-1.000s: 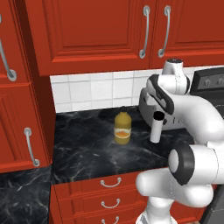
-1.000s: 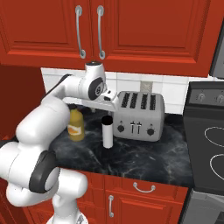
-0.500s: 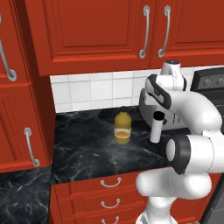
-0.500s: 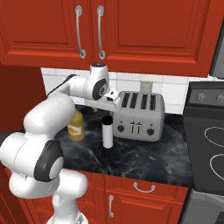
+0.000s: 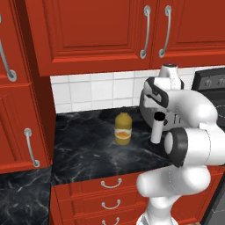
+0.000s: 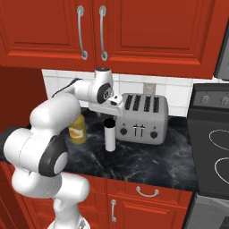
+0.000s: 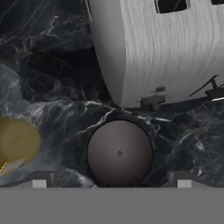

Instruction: Move the drinks to the dining counter.

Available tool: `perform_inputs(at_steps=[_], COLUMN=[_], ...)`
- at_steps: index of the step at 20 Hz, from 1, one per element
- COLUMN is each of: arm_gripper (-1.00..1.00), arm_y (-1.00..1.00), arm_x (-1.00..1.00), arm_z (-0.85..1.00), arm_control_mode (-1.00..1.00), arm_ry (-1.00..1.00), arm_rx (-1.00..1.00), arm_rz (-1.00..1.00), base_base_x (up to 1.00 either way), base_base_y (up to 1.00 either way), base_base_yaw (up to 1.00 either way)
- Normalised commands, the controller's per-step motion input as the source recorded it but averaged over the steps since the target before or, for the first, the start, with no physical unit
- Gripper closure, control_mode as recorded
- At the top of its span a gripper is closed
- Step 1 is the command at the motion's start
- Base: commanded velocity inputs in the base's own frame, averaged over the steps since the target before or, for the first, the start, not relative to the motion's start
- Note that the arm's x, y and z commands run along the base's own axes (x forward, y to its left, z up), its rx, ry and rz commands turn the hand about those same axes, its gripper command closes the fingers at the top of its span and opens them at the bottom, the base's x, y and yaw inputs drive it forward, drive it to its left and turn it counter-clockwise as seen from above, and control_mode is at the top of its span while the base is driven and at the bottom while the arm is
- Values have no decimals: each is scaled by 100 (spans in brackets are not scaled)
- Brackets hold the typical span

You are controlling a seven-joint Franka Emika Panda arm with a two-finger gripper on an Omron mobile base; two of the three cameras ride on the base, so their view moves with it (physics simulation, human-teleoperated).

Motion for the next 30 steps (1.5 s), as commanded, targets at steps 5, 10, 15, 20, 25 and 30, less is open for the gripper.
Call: perform_inputs(at_steps=[5, 10, 15, 20, 25, 30], arm_gripper=[-100, -100, -100, -100, -100, -100], arm_y=[-4, -11, -12, -1, 0, 0], arm_x=[0, 6, 10, 13, 6, 0], arm_z=[-19, -18, -17, -15, -19, -16], arm_control_mode=[-100, -100, -100, -100, -100, -100], arm_ry=[6, 5, 4, 2, 0, 0], arm_rx=[0, 0, 0, 0, 0, 0], arm_rz=[0, 0, 0, 0, 0, 0], base_base_x=[0, 0, 0, 0, 0, 0], base_base_y=[0, 0, 0, 0, 0, 0], base_base_yaw=[0, 0, 0, 0, 0, 0])
